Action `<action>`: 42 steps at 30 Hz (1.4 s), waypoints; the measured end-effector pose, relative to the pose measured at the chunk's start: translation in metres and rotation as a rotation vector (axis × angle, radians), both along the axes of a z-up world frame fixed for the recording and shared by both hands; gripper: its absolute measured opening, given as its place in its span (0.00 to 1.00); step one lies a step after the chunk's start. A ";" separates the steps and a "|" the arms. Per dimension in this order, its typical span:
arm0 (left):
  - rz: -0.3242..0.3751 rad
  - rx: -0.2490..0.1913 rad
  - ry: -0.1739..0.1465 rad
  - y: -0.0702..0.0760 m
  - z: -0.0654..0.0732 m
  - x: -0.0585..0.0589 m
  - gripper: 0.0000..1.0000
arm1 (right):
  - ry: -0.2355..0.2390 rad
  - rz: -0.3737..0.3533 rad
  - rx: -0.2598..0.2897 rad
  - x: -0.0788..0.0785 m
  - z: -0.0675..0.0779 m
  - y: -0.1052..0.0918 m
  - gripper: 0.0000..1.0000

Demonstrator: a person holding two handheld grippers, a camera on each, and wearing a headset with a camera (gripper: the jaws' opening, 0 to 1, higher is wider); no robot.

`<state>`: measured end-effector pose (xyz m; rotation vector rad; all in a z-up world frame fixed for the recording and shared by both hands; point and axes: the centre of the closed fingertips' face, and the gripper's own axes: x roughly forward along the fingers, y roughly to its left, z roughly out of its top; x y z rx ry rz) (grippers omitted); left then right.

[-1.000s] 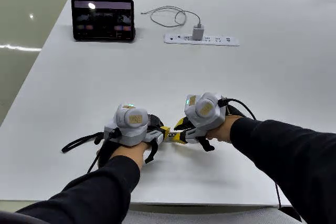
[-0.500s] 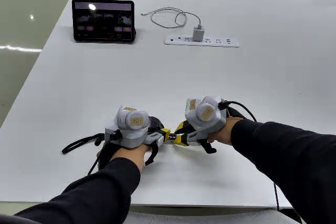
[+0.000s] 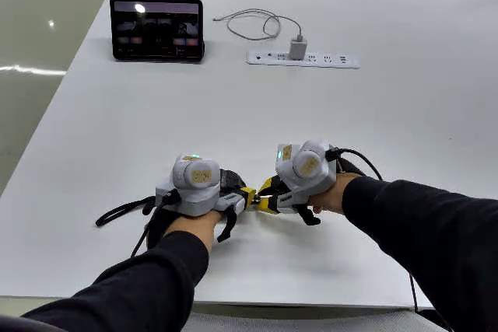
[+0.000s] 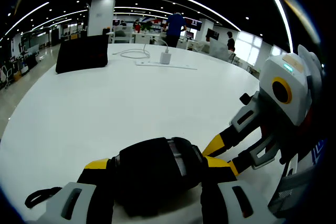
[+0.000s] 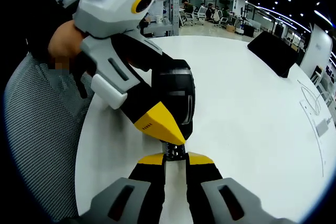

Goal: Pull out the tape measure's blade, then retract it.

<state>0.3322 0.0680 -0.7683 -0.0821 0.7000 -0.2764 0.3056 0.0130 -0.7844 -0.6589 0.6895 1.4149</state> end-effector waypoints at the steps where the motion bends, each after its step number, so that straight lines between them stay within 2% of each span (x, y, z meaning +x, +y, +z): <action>1: -0.001 -0.001 0.000 0.000 0.000 0.000 0.63 | 0.000 0.000 0.001 -0.001 0.000 0.002 0.10; 13: -0.009 -0.007 0.005 0.000 0.000 0.000 0.63 | 0.011 -0.012 0.025 -0.001 -0.002 0.013 0.10; 25: -0.007 -0.010 0.012 0.000 0.000 0.000 0.64 | 0.003 0.006 0.024 -0.001 -0.002 0.013 0.10; 37: -0.008 -0.007 0.009 0.000 0.000 -0.001 0.64 | 0.004 -0.007 0.031 -0.001 -0.003 0.013 0.11; 41: -0.013 -0.007 0.011 -0.001 0.000 -0.002 0.64 | -0.004 -0.008 0.015 -0.001 -0.006 0.012 0.11; 42: -0.017 -0.005 0.011 -0.001 0.000 -0.002 0.64 | 0.006 -0.026 -0.041 -0.002 -0.014 0.006 0.11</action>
